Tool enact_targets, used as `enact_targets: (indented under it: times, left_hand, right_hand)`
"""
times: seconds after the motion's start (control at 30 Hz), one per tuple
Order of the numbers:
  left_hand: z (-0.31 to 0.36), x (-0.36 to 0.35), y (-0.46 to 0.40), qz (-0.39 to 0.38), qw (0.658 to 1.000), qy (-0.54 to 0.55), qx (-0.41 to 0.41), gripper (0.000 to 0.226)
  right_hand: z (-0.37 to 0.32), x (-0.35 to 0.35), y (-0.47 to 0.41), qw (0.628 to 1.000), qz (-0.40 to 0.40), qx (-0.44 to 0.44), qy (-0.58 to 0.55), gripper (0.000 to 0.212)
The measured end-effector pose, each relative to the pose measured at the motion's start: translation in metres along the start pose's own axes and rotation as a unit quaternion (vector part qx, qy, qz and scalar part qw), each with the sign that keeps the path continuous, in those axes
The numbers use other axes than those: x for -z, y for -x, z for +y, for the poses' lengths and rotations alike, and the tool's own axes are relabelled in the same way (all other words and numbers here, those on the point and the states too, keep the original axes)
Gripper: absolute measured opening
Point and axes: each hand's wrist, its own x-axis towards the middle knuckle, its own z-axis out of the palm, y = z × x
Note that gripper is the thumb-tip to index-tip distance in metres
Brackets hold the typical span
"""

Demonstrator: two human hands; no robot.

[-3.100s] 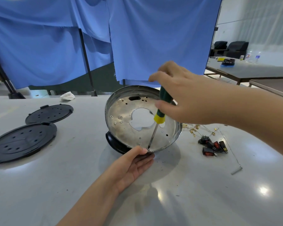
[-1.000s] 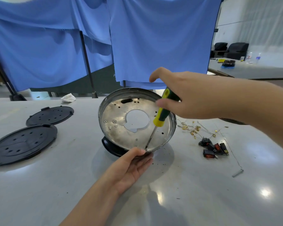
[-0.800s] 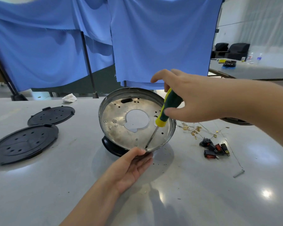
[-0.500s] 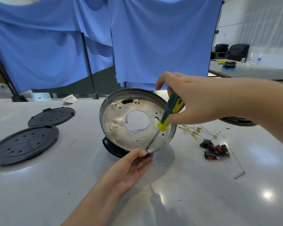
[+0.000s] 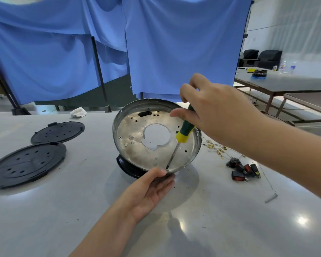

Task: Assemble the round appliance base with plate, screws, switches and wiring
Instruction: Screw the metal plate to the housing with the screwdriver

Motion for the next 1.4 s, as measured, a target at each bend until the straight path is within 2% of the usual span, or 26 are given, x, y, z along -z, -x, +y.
enact_targets:
  times: [0.07,0.13,0.23,0.3,0.4,0.47,0.53,0.6,0.67,0.73,0.8,0.87,1.0,1.07,1.17,1.23,1.4]
  left_hand:
    - [0.0,0.001,-0.001,0.001,1.0,-0.006,-0.003,0.053]
    - [0.0,0.001,-0.002,0.01,1.0,-0.011,-0.007,0.052]
    - [-0.001,0.001,-0.002,0.009,1.0,-0.009,-0.009,0.048]
    - [-0.001,0.002,-0.002,0.004,1.0,-0.009,-0.01,0.042]
    - [-0.003,0.003,-0.002,0.0,1.0,-0.025,-0.009,0.035]
    - [-0.003,0.003,-0.003,-0.002,0.999,-0.035,-0.007,0.025]
    - [-0.003,0.003,-0.003,-0.005,0.999,-0.04,-0.009,0.024]
    - [-0.003,0.003,-0.003,-0.003,0.999,-0.037,-0.011,0.031]
    - [-0.003,0.002,-0.003,-0.001,0.999,-0.033,-0.015,0.038]
    - [-0.003,0.001,-0.003,-0.001,0.999,-0.03,-0.018,0.043]
    - [-0.003,0.001,-0.002,0.002,0.999,-0.033,-0.016,0.035]
    - [-0.003,0.001,-0.002,0.003,0.999,-0.036,-0.013,0.025]
    - [-0.002,0.003,-0.004,0.001,0.999,-0.035,-0.01,0.022]
    - [-0.002,0.003,-0.004,0.002,0.999,-0.034,-0.01,0.021]
    - [-0.002,0.003,-0.004,0.011,0.999,-0.031,-0.014,0.038]
    - [-0.002,0.002,-0.004,0.011,0.999,-0.031,-0.014,0.041]
    - [-0.002,0.002,-0.003,0.011,0.999,-0.028,-0.018,0.048]
  right_hand:
    - [0.001,0.001,0.004,0.996,-0.008,0.02,-0.085,0.046]
    - [0.006,0.006,0.006,0.984,-0.053,0.052,-0.162,0.026]
    - [0.013,0.016,0.005,0.967,-0.132,0.071,-0.204,0.025]
    - [0.011,0.02,0.003,0.972,-0.117,0.07,-0.19,0.017]
    - [0.007,0.019,0.0,0.997,-0.069,0.023,-0.035,0.054]
    - [0.005,0.016,0.0,0.998,-0.057,0.003,0.026,0.066]
    - [0.007,0.015,0.004,0.998,-0.065,0.004,-0.024,0.057]
    - [0.011,0.017,0.005,0.987,-0.109,0.006,-0.119,0.033]
    - [0.012,0.021,0.004,0.978,-0.141,0.012,-0.155,0.024]
    - [0.008,0.022,0.004,0.985,-0.115,0.017,-0.123,0.034]
    - [0.005,0.021,0.004,0.998,-0.061,0.012,-0.026,0.051]
    - [0.003,0.019,0.006,0.999,-0.036,0.006,0.018,0.055]
    - [0.004,0.022,0.008,0.983,-0.11,-0.005,-0.147,0.026]
    - [0.006,0.023,0.006,0.981,-0.108,0.007,-0.159,0.024]
    - [0.006,0.02,0.003,0.998,-0.059,0.002,-0.027,0.05]
    - [0.007,0.018,0.004,0.999,-0.046,-0.014,0.026,0.056]
    - [0.013,0.014,0.007,0.983,-0.118,-0.012,-0.143,0.025]
